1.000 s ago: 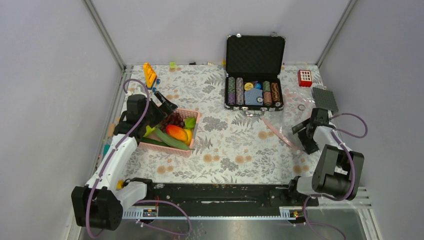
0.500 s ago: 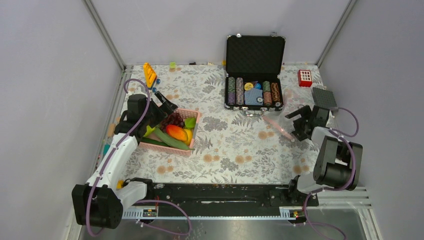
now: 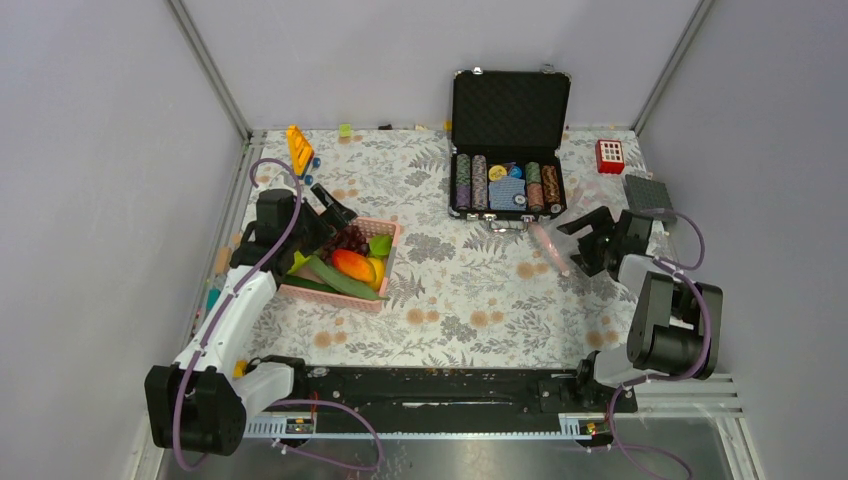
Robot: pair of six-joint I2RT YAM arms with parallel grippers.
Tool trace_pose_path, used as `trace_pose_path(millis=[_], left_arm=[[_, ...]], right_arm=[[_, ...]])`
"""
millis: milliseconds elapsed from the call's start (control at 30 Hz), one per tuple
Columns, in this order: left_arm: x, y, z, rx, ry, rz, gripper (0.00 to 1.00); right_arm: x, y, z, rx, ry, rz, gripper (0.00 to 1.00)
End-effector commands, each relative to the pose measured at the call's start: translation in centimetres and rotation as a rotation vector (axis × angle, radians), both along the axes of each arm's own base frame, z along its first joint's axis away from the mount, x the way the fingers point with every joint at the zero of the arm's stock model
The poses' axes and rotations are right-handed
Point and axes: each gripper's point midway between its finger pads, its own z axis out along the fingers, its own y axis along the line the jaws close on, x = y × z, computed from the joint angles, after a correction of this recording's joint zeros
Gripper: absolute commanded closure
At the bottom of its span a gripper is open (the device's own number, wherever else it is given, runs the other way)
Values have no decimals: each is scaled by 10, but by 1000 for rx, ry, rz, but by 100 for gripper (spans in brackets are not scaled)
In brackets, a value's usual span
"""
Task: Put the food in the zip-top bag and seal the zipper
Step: Pick up the zipper food storage bag at the center of the board.
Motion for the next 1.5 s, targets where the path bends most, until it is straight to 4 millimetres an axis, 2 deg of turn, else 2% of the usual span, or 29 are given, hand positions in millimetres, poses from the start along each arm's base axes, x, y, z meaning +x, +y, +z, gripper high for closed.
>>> trace_pose_path(millis=[0, 200, 267, 367, 500, 667, 833, 967, 1067, 1167, 1267, 1367, 1467], left_arm=[[5, -5, 9, -16, -44, -22, 1], [4, -6, 9, -18, -44, -28, 1], [4, -6, 8, -17, -42, -28, 1], [5, -6, 6, -18, -35, -31, 1], [5, -7, 5, -21, -26, -34, 1], [4, -6, 8, -22, -35, -29, 1], [4, -7, 11, -27, -44, -30, 1], [3, -8, 14, -33, -49, -35, 1], [1, -9, 16, -37, -60, -40, 1], [-1, -12, 20, -47, -73, -48, 1], [-3, -20, 28, -70, -104, -82, 1], [-8, -35, 40, -103, -150, -149, 1], [-20, -64, 58, -115, -221, -270, 1]], right_arm=[[19, 14, 23, 11, -97, 43, 3], [40, 23, 36, 28, -142, 46, 1], [47, 25, 36, 43, -152, 39, 5], [59, 29, 38, 63, -166, 58, 25], [71, 38, 41, 117, -207, 76, 67], [58, 30, 53, 48, -214, 51, 98], [32, 14, 78, -109, -235, 30, 100], [11, 2, 122, -246, -329, 10, 100], [-6, -1, 165, -338, -421, 21, 100], [-24, 10, 203, -371, -492, 93, 100], [-38, 32, 231, -341, -571, 186, 100], [-49, 57, 243, -283, -610, 259, 100], [-56, 86, 242, -233, -612, 344, 100]])
